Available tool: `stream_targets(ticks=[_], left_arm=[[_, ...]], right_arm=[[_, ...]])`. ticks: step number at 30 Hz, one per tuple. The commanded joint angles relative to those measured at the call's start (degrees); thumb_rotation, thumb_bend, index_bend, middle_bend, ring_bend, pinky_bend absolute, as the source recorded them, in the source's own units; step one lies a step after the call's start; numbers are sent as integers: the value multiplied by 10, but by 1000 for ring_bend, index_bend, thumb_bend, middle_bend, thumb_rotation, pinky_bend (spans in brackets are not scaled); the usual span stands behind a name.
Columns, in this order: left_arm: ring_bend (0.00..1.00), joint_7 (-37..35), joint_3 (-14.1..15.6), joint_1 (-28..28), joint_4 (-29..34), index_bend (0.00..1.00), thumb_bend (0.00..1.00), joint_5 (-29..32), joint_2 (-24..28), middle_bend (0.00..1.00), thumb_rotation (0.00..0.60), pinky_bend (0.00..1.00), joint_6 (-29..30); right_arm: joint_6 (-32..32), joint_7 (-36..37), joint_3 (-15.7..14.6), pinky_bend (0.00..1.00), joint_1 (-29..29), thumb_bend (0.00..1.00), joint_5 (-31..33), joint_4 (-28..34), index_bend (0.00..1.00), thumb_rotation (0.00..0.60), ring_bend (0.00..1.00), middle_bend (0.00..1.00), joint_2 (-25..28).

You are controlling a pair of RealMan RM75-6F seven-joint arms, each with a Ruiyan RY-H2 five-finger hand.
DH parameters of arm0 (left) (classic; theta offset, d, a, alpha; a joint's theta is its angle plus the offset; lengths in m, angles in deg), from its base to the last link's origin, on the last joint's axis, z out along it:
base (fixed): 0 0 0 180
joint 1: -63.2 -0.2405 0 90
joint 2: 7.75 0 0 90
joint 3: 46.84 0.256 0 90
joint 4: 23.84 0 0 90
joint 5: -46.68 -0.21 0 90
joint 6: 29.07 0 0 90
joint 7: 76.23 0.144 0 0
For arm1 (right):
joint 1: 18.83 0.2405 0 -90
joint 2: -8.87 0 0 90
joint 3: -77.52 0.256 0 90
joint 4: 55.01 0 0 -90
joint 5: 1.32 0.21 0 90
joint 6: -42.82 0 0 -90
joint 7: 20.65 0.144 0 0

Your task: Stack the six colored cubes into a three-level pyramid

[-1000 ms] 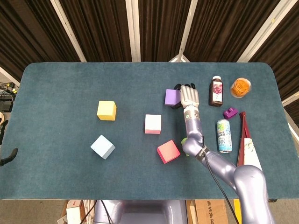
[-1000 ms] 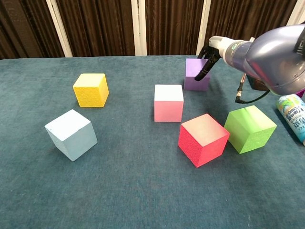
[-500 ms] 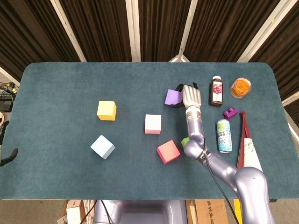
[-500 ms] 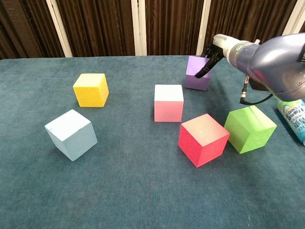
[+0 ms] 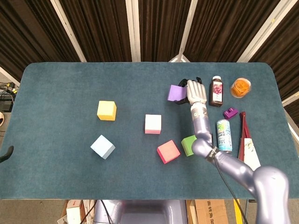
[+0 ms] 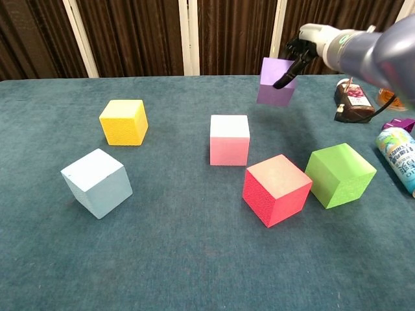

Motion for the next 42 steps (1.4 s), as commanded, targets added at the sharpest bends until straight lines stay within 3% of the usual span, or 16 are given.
stream_targets(ticks=[1, 9, 14, 26, 42], left_arm=[[0, -6, 0, -3, 1, 98, 363, -5, 0, 0, 600, 0, 5], [0, -17, 2, -8, 5, 98, 364, -15, 5, 0, 600, 0, 15], [0, -21, -1, -13, 4, 98, 364, -17, 6, 0, 600, 0, 26], [0, -28, 0, -14, 4, 98, 364, -22, 7, 0, 600, 0, 28], [0, -31, -3, -14, 3, 98, 364, -19, 8, 0, 600, 0, 24]], right_arm=[[-11, -78, -21, 0, -30, 282, 74, 137, 634, 600, 273, 509, 102], [-40, -131, -56, 0, -44, 283, 157, 281, 634, 600, 273, 509, 200], [-43, -143, -77, 0, -41, 283, 193, 320, 634, 600, 273, 509, 236], [-9, -142, -118, 0, -24, 287, 250, 338, 635, 600, 273, 509, 262], [82, -61, -132, 0, 4, 287, 277, 300, 634, 600, 273, 509, 235]])
